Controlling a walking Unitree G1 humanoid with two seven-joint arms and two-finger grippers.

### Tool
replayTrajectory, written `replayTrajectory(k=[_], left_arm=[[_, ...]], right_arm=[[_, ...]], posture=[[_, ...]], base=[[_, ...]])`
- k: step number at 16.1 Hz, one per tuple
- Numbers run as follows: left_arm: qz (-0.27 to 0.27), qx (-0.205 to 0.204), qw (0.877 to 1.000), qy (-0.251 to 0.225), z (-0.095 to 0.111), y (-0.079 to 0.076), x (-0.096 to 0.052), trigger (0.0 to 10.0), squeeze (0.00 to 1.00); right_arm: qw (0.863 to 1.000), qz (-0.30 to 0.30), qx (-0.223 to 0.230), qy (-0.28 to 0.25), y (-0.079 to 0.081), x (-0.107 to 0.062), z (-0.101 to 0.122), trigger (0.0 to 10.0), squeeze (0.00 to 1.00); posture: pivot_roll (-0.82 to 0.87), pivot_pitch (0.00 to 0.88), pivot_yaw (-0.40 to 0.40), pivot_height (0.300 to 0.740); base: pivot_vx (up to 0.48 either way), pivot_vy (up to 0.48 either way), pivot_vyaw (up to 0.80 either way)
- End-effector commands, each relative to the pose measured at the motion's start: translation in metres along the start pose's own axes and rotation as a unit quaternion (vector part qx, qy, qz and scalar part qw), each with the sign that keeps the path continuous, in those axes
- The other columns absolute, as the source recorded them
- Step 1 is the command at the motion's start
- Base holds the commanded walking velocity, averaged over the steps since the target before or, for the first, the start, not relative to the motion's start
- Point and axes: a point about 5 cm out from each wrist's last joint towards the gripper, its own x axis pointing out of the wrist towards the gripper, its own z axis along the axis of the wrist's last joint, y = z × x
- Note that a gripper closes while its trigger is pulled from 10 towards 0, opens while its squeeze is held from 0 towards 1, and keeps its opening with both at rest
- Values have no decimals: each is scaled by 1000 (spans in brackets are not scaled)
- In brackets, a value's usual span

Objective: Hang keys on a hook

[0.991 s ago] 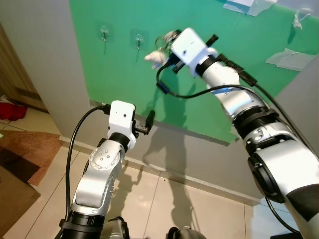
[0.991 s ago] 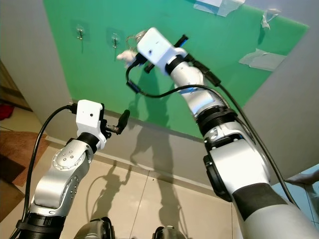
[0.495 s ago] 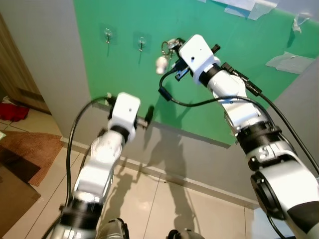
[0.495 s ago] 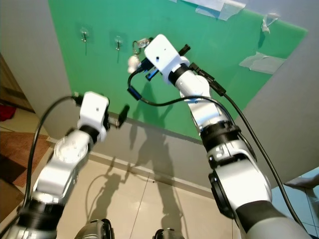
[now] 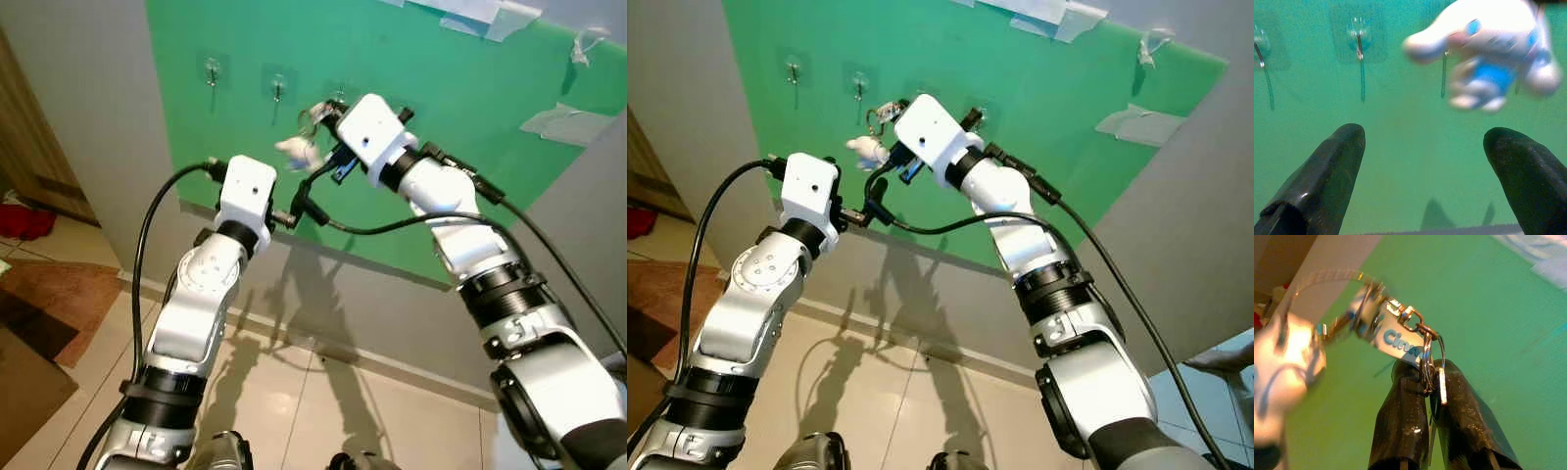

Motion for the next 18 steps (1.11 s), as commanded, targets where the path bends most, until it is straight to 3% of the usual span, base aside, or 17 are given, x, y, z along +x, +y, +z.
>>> replayTrajectory(k=[1,4,10,18], left_arm=[[-4,4,1000,-14,7,-2,3,10000,0],[-7,-3,1000,-18,8,-2,4,10000,0],[-10,-4,1000,-24,10,-2,4,10000,0],[-15,-4,1000,-16,4,-5,4,10000,0]], right_arm=[[1000,5,-2,8,4,-3,-4,0,0],[999,17,16,30,17,-10,-16,0,0],[999,26,8,43,25,-13,-23,0,0],[999,27,32,19,24,-7,-8,0,0]], posture=[[-12,43,-99,740],[-8,43,-93,740],[-8,30,-96,740],[-10,28,-99,740]], base=[[0,0,0],[0,0,0],[0,0,0],[0,0,0]])
